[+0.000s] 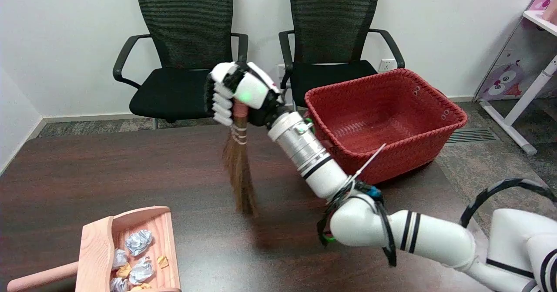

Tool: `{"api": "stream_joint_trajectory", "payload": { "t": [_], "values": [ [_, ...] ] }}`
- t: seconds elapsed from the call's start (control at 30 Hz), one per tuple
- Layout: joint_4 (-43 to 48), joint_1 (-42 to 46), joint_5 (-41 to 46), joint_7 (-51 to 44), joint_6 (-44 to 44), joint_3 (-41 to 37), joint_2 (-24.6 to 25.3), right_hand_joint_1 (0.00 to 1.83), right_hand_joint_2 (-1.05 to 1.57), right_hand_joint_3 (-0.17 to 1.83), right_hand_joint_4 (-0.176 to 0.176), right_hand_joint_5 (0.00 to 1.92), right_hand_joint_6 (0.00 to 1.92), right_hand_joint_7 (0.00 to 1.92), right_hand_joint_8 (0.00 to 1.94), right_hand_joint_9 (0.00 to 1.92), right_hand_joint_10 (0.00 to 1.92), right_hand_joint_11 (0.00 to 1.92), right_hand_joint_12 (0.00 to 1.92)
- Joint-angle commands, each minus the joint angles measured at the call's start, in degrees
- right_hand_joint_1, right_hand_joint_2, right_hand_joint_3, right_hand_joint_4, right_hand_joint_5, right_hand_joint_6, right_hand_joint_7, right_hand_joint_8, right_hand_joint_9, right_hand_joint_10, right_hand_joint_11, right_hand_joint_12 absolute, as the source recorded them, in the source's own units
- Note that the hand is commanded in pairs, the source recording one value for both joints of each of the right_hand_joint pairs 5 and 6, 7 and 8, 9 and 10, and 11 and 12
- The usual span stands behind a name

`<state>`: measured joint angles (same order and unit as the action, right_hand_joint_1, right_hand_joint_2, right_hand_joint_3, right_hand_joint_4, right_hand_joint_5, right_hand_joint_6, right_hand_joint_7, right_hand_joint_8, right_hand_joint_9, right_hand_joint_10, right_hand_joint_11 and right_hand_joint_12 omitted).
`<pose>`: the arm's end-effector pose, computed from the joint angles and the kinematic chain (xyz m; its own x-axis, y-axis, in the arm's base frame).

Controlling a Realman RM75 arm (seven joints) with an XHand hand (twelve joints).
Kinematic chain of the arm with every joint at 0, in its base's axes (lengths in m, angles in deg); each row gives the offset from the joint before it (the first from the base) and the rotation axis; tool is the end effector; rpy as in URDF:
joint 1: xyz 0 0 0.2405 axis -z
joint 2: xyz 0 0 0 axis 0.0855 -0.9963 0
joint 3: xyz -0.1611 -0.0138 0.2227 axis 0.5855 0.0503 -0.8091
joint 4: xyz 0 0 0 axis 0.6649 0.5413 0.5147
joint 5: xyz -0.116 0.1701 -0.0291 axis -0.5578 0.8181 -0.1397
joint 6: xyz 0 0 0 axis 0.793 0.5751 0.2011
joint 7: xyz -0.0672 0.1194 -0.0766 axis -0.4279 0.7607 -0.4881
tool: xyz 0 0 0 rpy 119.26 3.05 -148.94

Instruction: Place the broom in the basket.

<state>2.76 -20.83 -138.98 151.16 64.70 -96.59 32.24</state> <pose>-0.2022 -0.3919 0.1532 -0.1610 -0.4455 0.8807 -0.8793 -0.3404 -0.3330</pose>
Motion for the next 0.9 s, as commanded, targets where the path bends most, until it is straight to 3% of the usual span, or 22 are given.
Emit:
{"api": "stream_joint_trajectory", "payload": {
  "t": [0.03, 0.67, 0.83, 0.9],
  "values": [
    [1.87, -2.11, 3.55, 9.54, 3.62, -0.17, -9.14, 0.87, 1.33, 1.65, -0.006, 1.92, 1.92, 1.92, 1.92, 1.92, 1.92, 1.92, 1.92],
    [4.63, -3.08, 0.68, 16.97, 5.24, -0.42, -10.83, 0.88, 1.42, 1.52, -0.009, 1.92, 1.92, 1.92, 1.92, 1.92, 1.92, 1.92, 1.92],
    [-2.14, -5.69, -3.29, 21.06, 1.70, -3.91, -14.77, 0.87, 1.47, 1.48, -0.010, 1.92, 1.92, 1.92, 1.92, 1.92, 1.92, 1.92, 1.92],
    [-6.46, -8.30, -3.16, 22.77, -1.81, -5.24, -19.09, 0.87, 1.48, 1.47, -0.010, 1.92, 1.92, 1.92, 1.92, 1.92, 1.92, 1.92, 1.92]
  ]
}}
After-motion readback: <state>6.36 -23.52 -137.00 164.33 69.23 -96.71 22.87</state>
